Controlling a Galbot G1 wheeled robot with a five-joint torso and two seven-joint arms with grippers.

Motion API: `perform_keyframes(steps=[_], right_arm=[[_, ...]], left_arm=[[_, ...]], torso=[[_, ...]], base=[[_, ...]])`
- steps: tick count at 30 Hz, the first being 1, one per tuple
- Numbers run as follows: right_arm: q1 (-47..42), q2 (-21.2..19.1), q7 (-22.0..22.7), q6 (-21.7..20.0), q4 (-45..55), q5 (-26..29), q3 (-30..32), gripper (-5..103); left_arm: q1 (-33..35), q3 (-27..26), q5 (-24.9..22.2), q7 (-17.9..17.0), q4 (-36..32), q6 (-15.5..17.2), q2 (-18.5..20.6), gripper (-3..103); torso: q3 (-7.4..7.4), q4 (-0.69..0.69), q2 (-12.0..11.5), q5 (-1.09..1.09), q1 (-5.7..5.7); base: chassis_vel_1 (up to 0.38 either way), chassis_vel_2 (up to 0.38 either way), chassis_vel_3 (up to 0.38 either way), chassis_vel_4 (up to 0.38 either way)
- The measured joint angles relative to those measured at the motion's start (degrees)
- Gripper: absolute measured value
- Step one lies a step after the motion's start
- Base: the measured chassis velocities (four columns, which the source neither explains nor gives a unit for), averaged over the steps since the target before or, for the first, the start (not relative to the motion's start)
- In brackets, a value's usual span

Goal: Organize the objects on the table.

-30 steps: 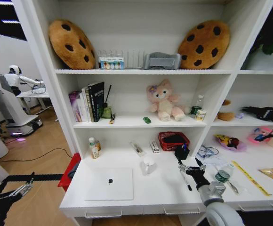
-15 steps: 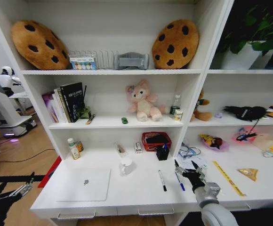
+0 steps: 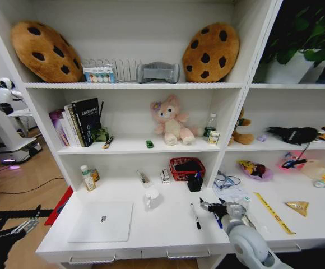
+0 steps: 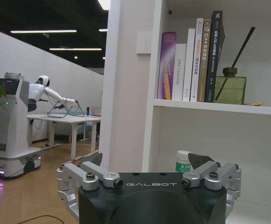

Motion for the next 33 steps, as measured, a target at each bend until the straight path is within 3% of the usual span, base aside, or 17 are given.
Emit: perform_keyframes(steps=[5, 13, 25, 31, 33], right_arm=[[2.48, -0.81, 0.02, -2.68, -2.75, 5.66, -0.64, 100], [7.04, -1.66, -1.30, -5.60, -6.07, 7.90, -5.50, 100], [15.20, -3.32, 2.61, -5.92, -10.11, 15.20, -12.59, 101], [16.29, -3.33, 3.89, -5.86, -11.56, 18.86, -13.92, 85], [17.15, -2.84, 4.43, -5.82, -12.62, 19.47, -14.89, 74]], left_arm=[[0.00, 0.00, 0.00, 0.00, -0.01, 0.00, -0.01, 100], [0.00, 0.00, 0.00, 0.00, 0.00, 0.00, 0.00, 100], [0.00, 0.00, 0.00, 0.00, 0.00, 0.00, 0.00, 100], [0.00, 0.00, 0.00, 0.00, 0.00, 0.00, 0.00, 100], [0.00, 0.00, 0.00, 0.00, 0.00, 0.00, 0.00, 100]], torso=[[0.00, 0.00, 0.00, -0.01, 0.00], [0.00, 0.00, 0.00, 0.00, 0.00], [0.00, 0.00, 0.00, 0.00, 0.00], [0.00, 0.00, 0.00, -0.01, 0.00], [0.00, 0.00, 0.00, 0.00, 0.00]], base=[[0.000, 0.000, 0.000, 0.000], [0.000, 0.000, 0.000, 0.000], [0.000, 0.000, 0.000, 0.000], [0.000, 0.000, 0.000, 0.000], [0.000, 0.000, 0.000, 0.000]])
